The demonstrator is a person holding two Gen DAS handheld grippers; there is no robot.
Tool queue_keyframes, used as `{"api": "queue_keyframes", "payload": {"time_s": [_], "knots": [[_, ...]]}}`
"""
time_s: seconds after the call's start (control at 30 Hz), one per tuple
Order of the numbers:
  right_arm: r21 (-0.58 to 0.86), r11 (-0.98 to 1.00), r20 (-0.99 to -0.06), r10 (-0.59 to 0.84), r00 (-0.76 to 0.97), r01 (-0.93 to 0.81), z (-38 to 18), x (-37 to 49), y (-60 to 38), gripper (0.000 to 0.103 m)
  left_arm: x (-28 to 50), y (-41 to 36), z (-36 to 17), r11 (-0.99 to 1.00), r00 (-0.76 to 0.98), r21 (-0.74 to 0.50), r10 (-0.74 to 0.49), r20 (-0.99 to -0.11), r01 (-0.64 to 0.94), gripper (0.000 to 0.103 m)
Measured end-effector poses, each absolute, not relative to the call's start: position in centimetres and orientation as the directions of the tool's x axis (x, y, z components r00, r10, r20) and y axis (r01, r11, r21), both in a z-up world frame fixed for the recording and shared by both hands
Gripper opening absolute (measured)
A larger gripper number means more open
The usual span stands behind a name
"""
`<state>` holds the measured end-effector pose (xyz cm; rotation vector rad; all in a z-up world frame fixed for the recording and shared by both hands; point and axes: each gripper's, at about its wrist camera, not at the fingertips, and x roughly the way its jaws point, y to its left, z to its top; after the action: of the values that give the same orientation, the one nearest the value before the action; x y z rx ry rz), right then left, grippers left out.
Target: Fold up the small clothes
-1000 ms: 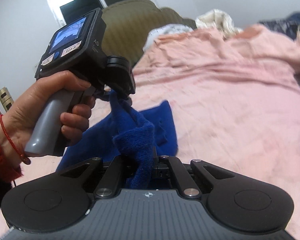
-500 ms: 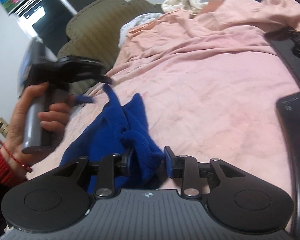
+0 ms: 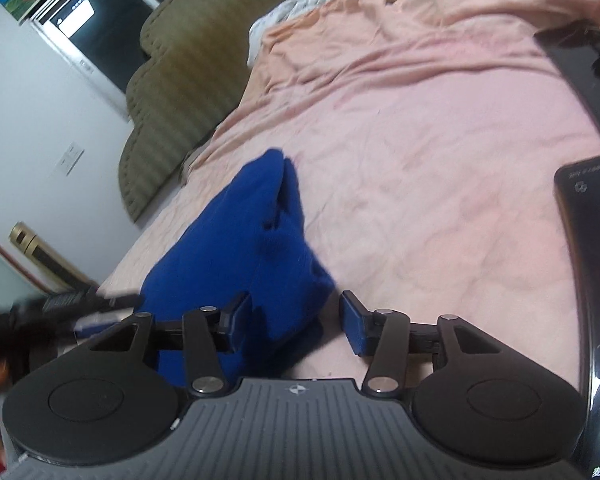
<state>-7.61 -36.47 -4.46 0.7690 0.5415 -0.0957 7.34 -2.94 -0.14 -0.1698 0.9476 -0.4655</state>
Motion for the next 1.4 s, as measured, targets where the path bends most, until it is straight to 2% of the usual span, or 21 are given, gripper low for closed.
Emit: {"api": "queue_keyframes", "payload": {"time_s": [0.17,0.23,0.3,0.33,0.37,0.4,0.43,0.5,0.63,0.87,0.97,1.03,1.07,1.1,1.13,1.2,1.3,1.4], "knots": [[0.657,0.714,-0.502,0.172,0.847,0.244,-4.5,-7.0,-36.0,0.049,4.8,-2.3,-2.4,0.76,0.343,-0.563,-0.65,-0.679,0.324,0.075],[0.656,0.717,-0.504,0.182,0.844,0.237,-4.5,-6.7,-35.6,0.048,3.8,-2.7,-3.2,0.72,0.314,-0.607,-0.694,-0.649,0.338,0.075],[0.658,0.715,-0.503,0.185,0.844,0.236,-4.5,-6.4,-35.4,0.048,3.2,-3.1,-3.3,0.717,0.341,-0.597,-0.697,-0.632,0.359,0.074],[0.662,0.71,-0.505,0.185,0.843,0.24,-4.5,-6.2,-35.5,0.042,3.4,-3.2,-3.4,0.713,0.341,-0.6,-0.701,-0.627,0.363,0.069],[0.664,0.707,-0.509,0.186,0.841,0.246,-4.6,-6.0,-35.5,0.038,3.6,-3.3,-3.4,0.706,0.338,-0.611,-0.708,-0.62,0.358,0.057],[0.666,0.702,-0.513,0.184,0.838,0.254,-4.7,-5.7,-35.6,0.027,3.9,-3.4,-3.6,0.699,0.324,-0.622,-0.715,-0.62,0.352,0.03],[0.67,0.695,-0.517,0.183,0.836,0.261,-4.8,-5.5,-35.6,0.02,4.4,-3.5,-3.9,0.696,0.3,-0.631,-0.717,-0.629,0.342,0.022],[0.683,0.678,-0.518,0.186,0.835,0.273,-5.0,-5.4,-35.5,0.017,4.9,-2.8,-4.4,0.684,0.286,-0.66,-0.729,-0.621,0.31,0.014],[0.7,0.656,-0.513,0.187,0.837,0.282,-4.9,-6.2,-34.7,0.015,4.3,-1.0,-3.6,0.68,0.322,-0.667,-0.733,-0.6,0.305,0.011],[0.792,0.565,-0.466,0.318,0.826,0.23,-4.7,-9.0,-32.6,0.014,2.2,2.3,-1.0,0.731,0.332,-0.583,-0.681,-0.652,0.354,0.011],[0.763,0.611,-0.507,0.365,0.781,0.211,-4.3,-10.6,-30.8,0.016,1.3,3.2,-1.0,0.735,0.284,-0.536,-0.665,-0.691,0.416,0.013],[0.701,0.69,-0.562,0.377,0.736,0.182,-3.8,-11.1,-29.9,0.03,1.7,4.0,-0.8,0.732,0.274,-0.524,-0.662,-0.697,0.436,0.016],[0.677,0.714,-0.578,0.363,0.731,0.18,-3.5,-11.3,-29.9,0.031,2.4,4.3,-0.5,0.735,0.285,-0.517,-0.659,-0.696,0.439,0.018],[0.663,0.727,-0.578,0.346,0.739,0.178,-3.0,-11.4,-30.4,0.042,3.1,4.6,-0.3,0.739,0.303,-0.514,-0.658,-0.689,0.435,0.03],[0.659,0.73,-0.57,0.324,0.755,0.184,-2.6,-11.3,-31.1,0.051,4.2,4.9,-0.1,0.732,0.318,-0.519,-0.668,-0.673,0.442,0.055],[0.663,0.718,-0.546,0.273,0.792,0.21,-2.1,-10.4,-32.9,0.054,6.7,4.9,0.0,0.749,0.382,-0.526,-0.66,-0.647,0.403,0.08],[0.682,0.69,-0.543,0.253,0.801,0.244,-2.6,-7.1,-35.1,0.054,11.1,3.8,-1.1,0.7,0.337,-0.606,-0.713,-0.615,0.377,0.081],[0.729,0.642,-0.52,0.294,0.802,0.238,-4.0,-3.7,-36.4,0.054,15.2,2.3,-3.2,0.647,0.273,-0.696,-0.763,-0.586,0.312,0.081]]}}
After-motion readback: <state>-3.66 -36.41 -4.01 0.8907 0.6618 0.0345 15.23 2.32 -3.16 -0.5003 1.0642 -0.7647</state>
